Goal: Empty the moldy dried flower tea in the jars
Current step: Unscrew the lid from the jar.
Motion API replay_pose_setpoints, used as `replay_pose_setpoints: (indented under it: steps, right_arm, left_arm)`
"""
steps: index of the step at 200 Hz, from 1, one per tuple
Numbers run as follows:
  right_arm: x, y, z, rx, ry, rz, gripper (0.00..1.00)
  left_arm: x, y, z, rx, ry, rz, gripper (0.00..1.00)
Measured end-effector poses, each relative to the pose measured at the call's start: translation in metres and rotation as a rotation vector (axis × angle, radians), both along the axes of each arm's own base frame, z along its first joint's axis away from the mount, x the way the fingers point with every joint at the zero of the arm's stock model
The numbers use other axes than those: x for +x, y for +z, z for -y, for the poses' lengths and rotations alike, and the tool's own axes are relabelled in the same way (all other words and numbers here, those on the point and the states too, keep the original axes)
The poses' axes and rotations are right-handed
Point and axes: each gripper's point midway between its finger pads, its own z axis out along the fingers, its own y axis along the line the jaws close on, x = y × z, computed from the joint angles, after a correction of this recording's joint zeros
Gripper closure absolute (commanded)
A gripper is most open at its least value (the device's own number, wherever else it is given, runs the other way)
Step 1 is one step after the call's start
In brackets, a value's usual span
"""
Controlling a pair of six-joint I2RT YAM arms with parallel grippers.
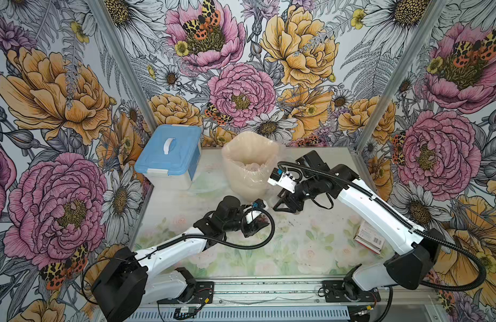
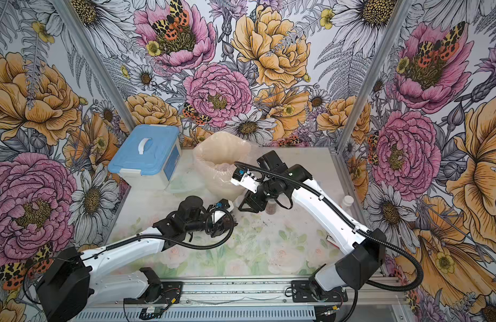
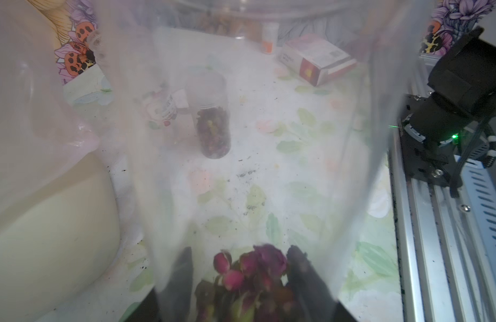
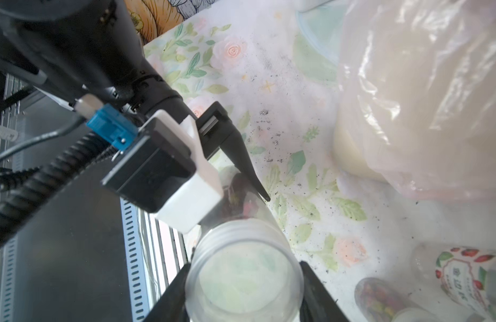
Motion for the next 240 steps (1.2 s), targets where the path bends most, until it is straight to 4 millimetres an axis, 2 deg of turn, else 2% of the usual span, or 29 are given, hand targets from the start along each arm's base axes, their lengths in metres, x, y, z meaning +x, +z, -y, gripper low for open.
replay_pose_setpoints:
  steps: [53, 72, 100, 118, 126, 144, 174, 201, 217, 240]
  right_arm:
    - [-0.002, -0.010, 0.002, -0.051, 0.119, 0.113, 0.68]
    - [-0.001, -0.010, 0.002, -0.056, 0.127, 0.126, 0.58]
    - [0.000, -0.009, 0.003, -0.051, 0.114, 0.117, 0.34]
    - [0.004, -0.008, 0.006, -0.034, 0.067, 0.082, 0.08]
    - [0.005, -0.005, 0.007, -0.017, 0.050, 0.066, 0.01]
    - [0.005, 0.006, 0.009, 0.033, 0.011, 0.038, 0.01]
    - [0.004, 0.038, 0.015, 0.152, -0.109, 0.008, 0.01]
    - [0.015, 0.063, 0.020, 0.228, -0.297, -0.075, 0.13]
    - [0.025, 0.065, 0.017, 0.253, -0.391, -0.161, 0.14]
    - [0.035, 0.052, 0.012, 0.248, -0.497, -0.299, 0.14]
  left_arm:
    - [-0.003, -0.010, -0.001, 0.041, -0.022, -0.037, 0.53]
    - [-0.001, -0.010, 0.000, 0.052, -0.021, -0.037, 0.54]
    - [0.001, -0.010, -0.001, 0.064, -0.012, -0.034, 0.54]
    - [0.006, -0.009, -0.002, 0.076, 0.022, -0.021, 0.53]
    - [0.009, -0.009, -0.004, 0.085, 0.039, -0.008, 0.53]
    - [0.014, -0.007, -0.007, 0.103, 0.080, 0.023, 0.52]
    - [0.020, 0.003, -0.011, 0.117, 0.131, 0.101, 0.52]
    - [0.022, 0.006, -0.015, 0.148, 0.167, 0.177, 0.52]
    - [0.023, 0.004, -0.018, 0.178, 0.187, 0.212, 0.52]
    - [0.027, 0.005, -0.021, 0.216, 0.218, 0.261, 0.52]
